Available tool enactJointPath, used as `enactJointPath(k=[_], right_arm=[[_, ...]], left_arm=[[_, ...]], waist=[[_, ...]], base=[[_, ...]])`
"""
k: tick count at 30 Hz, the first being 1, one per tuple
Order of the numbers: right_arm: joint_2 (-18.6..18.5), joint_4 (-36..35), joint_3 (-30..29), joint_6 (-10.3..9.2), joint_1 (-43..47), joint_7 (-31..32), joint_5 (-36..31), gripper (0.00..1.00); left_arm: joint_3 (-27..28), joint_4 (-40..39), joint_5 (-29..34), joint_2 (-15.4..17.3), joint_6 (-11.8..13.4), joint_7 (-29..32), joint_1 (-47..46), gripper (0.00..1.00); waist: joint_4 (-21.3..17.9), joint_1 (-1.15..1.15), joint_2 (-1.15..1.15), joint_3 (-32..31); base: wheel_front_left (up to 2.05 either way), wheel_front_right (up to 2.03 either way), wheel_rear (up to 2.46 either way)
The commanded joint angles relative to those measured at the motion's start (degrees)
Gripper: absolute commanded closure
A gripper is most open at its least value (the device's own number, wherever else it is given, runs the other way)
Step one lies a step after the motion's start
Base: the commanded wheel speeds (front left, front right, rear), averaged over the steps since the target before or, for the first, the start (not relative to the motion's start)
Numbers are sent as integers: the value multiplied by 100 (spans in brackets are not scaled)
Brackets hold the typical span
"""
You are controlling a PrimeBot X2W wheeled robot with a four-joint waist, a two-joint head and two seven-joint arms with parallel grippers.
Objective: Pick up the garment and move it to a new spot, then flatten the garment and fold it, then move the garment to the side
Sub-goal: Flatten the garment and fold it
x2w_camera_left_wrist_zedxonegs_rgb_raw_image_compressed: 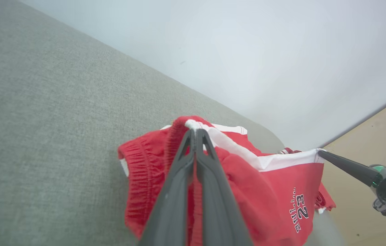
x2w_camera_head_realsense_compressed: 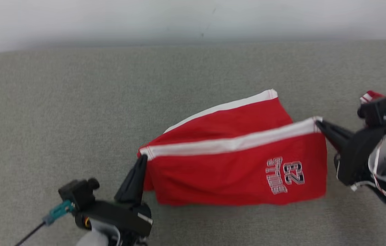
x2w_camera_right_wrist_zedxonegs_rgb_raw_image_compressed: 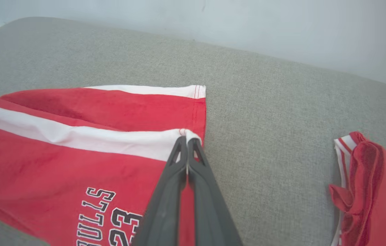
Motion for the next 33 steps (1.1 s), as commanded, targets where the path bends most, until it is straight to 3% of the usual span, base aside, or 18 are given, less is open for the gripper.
enactJointPath(k=[1,13,27,28,29,30,31,32,33], right_arm=[[79,94,22,-16,-153,-83,-38,100],[309,1580,385,-16,-1709,-802,-528,100],[587,2692,659,-16,-2510,-1423,-710,100],[616,2750,688,-16,-2531,-1433,-688,81],[616,2750,688,-16,-2531,-1433,-688,81],[636,2805,715,-16,-2558,-1440,-672,51],[662,2862,717,-16,-2581,-1431,-621,0],[690,2904,711,-16,-2601,-1429,-576,0],[710,2923,735,-16,-2605,-1421,-546,0]], left_arm=[[64,48,58,-58,44,-15,-140,100],[332,638,590,-724,126,-16,-852,100],[415,1043,921,-1003,163,-16,-1371,100],[418,1064,940,-1012,153,-16,-1387,100],[418,1064,940,-1012,153,-16,-1387,100],[439,1070,968,-1023,150,-16,-1407,65],[462,1076,988,-1032,149,-16,-1418,27],[492,1074,1013,-1045,140,-16,-1415,0],[543,1063,1024,-1055,127,-16,-1398,0]], waist=[[212,-1,-1,269],[585,-1,-1,728],[750,-1,-1,1054],[748,-1,-1,1060],[748,-1,-1,1060],[745,-1,-1,1063],[741,-1,-1,1062],[734,-1,-1,1056],[725,-1,-1,1042]], base=[[0,0,0],[0,0,0],[0,0,0],[0,0,0],[0,0,0],[0,0,0],[0,0,0],[0,0,0],[0,0,0]])
